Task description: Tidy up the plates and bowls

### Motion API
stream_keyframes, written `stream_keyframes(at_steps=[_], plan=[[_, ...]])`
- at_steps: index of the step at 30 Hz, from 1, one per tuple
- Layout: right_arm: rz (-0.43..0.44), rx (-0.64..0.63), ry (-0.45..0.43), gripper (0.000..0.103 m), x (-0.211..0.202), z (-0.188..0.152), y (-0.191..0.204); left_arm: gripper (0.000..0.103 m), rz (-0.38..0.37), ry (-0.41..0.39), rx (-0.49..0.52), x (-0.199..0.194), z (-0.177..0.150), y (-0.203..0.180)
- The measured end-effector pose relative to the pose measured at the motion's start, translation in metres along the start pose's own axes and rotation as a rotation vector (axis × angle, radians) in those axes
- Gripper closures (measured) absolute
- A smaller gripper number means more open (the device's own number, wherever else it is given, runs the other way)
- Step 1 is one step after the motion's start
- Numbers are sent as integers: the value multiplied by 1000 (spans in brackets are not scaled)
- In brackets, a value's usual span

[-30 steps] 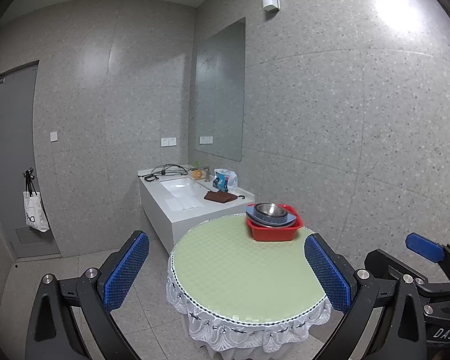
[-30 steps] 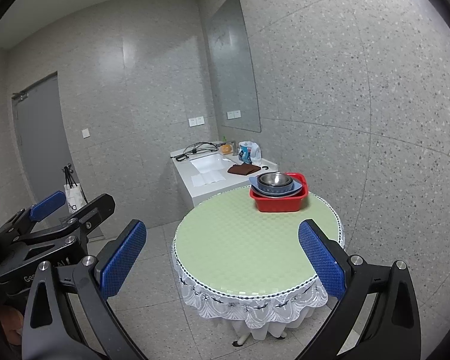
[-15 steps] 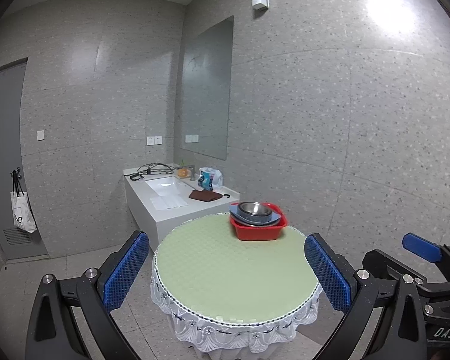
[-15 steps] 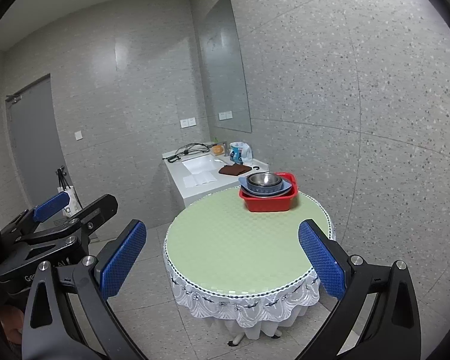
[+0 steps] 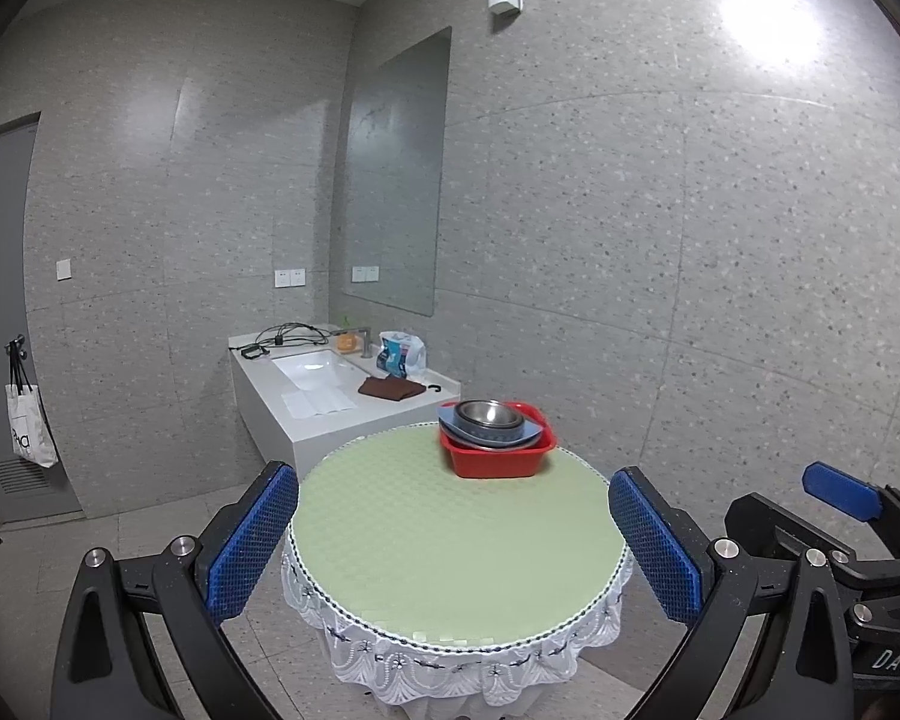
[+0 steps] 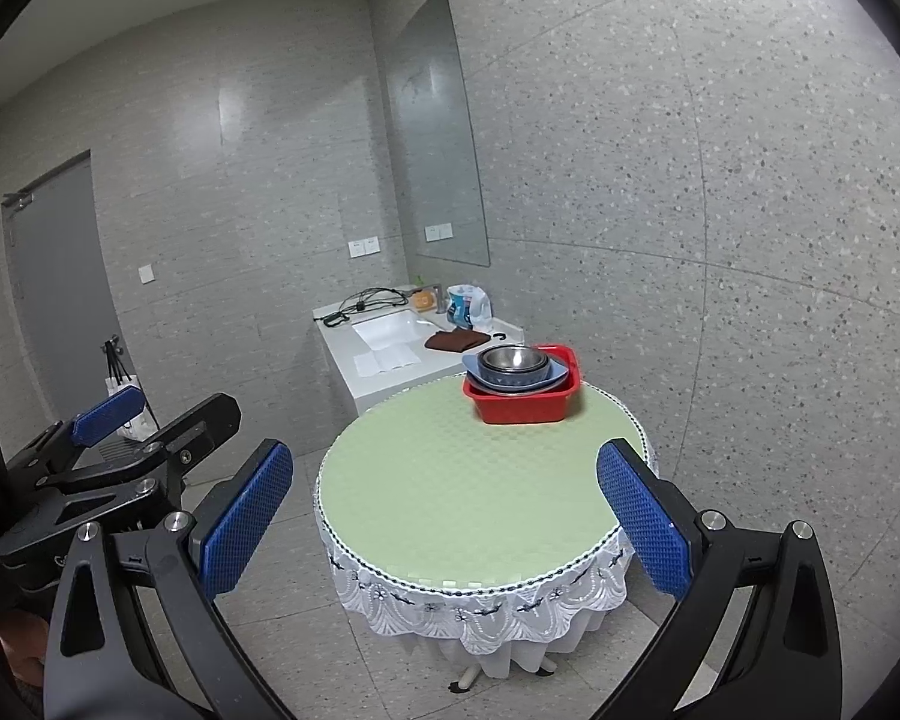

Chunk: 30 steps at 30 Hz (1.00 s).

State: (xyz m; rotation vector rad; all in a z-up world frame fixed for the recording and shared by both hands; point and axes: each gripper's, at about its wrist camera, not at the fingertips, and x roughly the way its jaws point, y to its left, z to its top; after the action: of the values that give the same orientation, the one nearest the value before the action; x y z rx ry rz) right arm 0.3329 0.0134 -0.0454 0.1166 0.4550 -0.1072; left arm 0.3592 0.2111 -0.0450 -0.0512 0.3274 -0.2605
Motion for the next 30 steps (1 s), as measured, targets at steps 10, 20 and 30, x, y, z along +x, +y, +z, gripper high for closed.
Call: stream_keyframes(at_steps=[10,20,30], plan=[[-13,11,2,0,1,-1,-10,1,-11,3,5,3,-1,-4],[-12,16,5,0,4,-1,-16,1,-5,3,11,7,-1,-9],[-9,22,8,0,9,0,-22,1,9,7,17,15,-1,-18]])
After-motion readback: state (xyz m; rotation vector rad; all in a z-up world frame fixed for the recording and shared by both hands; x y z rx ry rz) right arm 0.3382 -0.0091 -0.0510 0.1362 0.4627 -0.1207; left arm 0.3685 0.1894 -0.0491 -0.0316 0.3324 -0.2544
